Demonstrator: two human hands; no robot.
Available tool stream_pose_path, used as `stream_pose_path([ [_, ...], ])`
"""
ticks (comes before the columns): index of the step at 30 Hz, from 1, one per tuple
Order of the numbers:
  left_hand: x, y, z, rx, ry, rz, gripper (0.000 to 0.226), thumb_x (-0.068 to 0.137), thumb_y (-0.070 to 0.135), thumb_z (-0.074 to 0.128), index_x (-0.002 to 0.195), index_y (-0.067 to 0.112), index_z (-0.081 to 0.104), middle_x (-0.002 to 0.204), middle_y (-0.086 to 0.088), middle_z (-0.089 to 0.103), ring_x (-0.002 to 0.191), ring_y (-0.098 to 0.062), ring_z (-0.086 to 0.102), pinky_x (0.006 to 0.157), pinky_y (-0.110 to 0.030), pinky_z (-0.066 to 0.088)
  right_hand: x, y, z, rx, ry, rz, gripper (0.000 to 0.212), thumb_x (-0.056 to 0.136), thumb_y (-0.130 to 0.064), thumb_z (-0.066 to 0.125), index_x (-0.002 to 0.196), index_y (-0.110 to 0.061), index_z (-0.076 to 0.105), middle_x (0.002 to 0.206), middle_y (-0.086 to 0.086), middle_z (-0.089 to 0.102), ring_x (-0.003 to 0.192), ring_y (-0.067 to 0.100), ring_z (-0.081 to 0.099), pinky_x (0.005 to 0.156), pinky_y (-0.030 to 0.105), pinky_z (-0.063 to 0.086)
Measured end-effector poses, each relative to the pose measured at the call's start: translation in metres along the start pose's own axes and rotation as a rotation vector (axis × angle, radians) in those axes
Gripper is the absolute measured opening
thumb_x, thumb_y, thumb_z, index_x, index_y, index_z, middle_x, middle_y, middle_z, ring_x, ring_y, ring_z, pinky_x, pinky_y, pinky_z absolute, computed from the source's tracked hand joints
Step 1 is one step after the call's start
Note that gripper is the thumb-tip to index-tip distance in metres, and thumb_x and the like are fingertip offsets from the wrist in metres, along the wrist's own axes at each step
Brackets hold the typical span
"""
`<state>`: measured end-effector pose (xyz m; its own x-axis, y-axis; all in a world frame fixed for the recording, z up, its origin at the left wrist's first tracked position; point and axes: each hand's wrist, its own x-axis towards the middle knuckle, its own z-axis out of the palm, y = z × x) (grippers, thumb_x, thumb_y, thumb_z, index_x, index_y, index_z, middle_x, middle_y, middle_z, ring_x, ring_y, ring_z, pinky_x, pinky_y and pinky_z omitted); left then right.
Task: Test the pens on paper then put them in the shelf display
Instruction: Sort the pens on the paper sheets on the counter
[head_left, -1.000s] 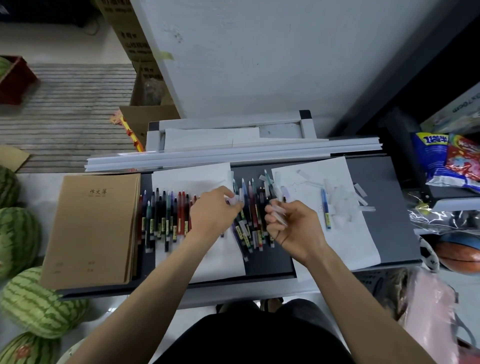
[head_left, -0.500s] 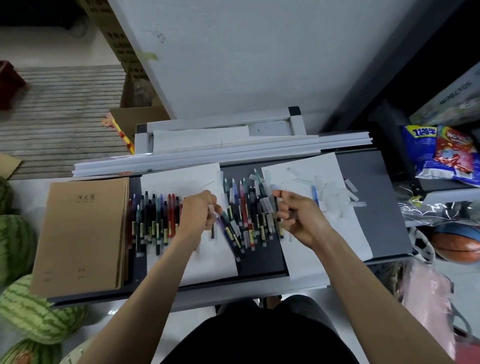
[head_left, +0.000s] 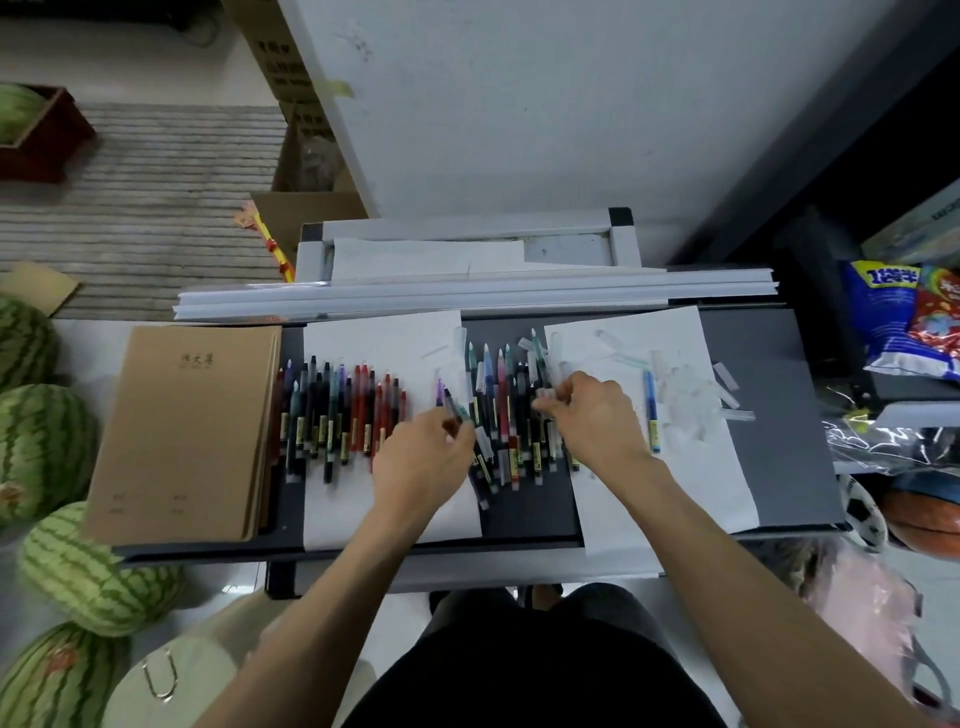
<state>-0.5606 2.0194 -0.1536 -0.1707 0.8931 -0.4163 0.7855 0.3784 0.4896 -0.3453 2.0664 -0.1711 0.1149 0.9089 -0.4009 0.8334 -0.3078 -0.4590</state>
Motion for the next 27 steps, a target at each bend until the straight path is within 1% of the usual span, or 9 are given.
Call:
stream_pose_path([
  [3,-0.001,0.009,0.006,0.218,0.037,0.031,0.042,0.093,0.064,0.052,0.080,0.025,0.064,0.065,0.010,0.063,0.059,-0.014,0.060,0.054,-0.026,0.040,0.000,-0.001,0.002,0.016,0.031,-0.018,0.034,0.098,-0.047,0.066,0.095,-0.013,0.069,0.084,0.007,0.067,0.083,0.027,0.065,0.073,0.035,0.054],
  [7,0.003,0.015,0.016,0.336,0.026,-0.006,0.060,0.089,0.071,0.060,0.062,0.017,0.057,0.058,0.005,0.059,0.049,-0.015,0.053,0.047,-0.026,0.031,-0.001,-0.001,0.000,0.009,0.019,-0.016,0.034,0.100,-0.043,0.063,0.095,-0.011,0.070,0.083,0.008,0.067,0.080,0.027,0.064,0.071,0.034,0.053],
  [11,0.005,0.020,0.021,0.334,0.043,-0.011,0.055,0.089,0.062,0.067,0.062,0.017,0.055,0.058,0.004,0.058,0.049,-0.015,0.051,0.047,-0.025,0.028,-0.003,-0.004,0.003,-0.060,0.036,-0.079,0.035,0.102,-0.040,0.058,0.092,-0.008,0.068,0.077,0.008,0.068,0.077,0.029,0.066,0.071,0.039,0.057],
  [14,0.006,0.021,0.018,0.270,-0.006,-0.028,0.048,0.088,0.050,0.069,0.059,0.016,0.050,0.054,0.006,0.055,0.046,-0.016,0.051,0.048,-0.024,0.032,-0.001,-0.005,0.004,0.018,0.020,-0.047,0.035,0.102,-0.037,0.060,0.092,-0.007,0.073,0.075,0.006,0.068,0.071,0.024,0.065,0.069,0.034,0.056],
  [17,0.003,0.016,0.013,-0.008,-0.057,-0.044,0.043,0.086,0.046,0.059,0.059,0.017,0.041,0.049,0.007,0.041,0.044,-0.017,0.037,0.050,-0.023,0.031,-0.002,-0.004,-0.003,0.203,-0.015,0.062,0.036,0.100,-0.035,0.061,0.083,-0.006,0.074,0.068,0.009,0.070,0.060,0.017,0.061,0.058,0.026,0.046],
  [20,0.001,0.012,0.005,-0.470,-0.158,-0.109,0.039,0.097,0.035,0.045,0.062,0.016,0.039,0.056,-0.001,0.034,0.051,-0.019,0.026,0.050,-0.026,0.024,-0.014,0.006,-0.017,0.816,-0.182,0.243,0.031,0.099,-0.029,0.060,0.078,-0.006,0.062,0.053,0.002,0.047,0.044,0.016,0.037,0.042,0.024,0.032],
  [23,-0.002,0.008,-0.001,-0.939,-0.358,-0.258,0.031,0.092,0.019,0.037,0.061,0.018,0.042,0.057,-0.002,0.030,0.046,-0.015,0.019,0.043,-0.021,0.015,-0.032,0.025,-0.026,1.369,-0.507,0.331,0.018,0.096,-0.024,0.052,0.081,-0.016,0.055,0.055,-0.006,0.028,0.041,0.010,0.021,0.033,0.020,0.018],
  [25,-0.006,0.006,-0.002,-1.124,-0.427,-0.226,0.015,0.075,0.024,0.043,0.063,0.014,0.047,0.058,-0.004,0.035,0.046,-0.015,0.021,0.041,-0.018,0.019,-0.042,0.038,-0.027,1.537,-0.683,0.325,0.021,0.092,-0.028,0.049,0.074,-0.018,0.052,0.051,-0.006,0.029,0.037,0.009,0.023,0.032,0.020,0.018],
  [27,-0.010,0.006,-0.002,-1.237,-0.451,-0.152,0.020,0.068,0.029,0.048,0.064,0.010,0.052,0.058,-0.008,0.041,0.047,-0.015,0.024,0.041,-0.018,0.020,-0.050,0.047,-0.024,1.591,-0.777,0.293,0.040,0.101,-0.039,0.047,0.068,-0.018,0.046,0.047,-0.004,0.032,0.033,0.010,0.026,0.031,0.021,0.023],
])
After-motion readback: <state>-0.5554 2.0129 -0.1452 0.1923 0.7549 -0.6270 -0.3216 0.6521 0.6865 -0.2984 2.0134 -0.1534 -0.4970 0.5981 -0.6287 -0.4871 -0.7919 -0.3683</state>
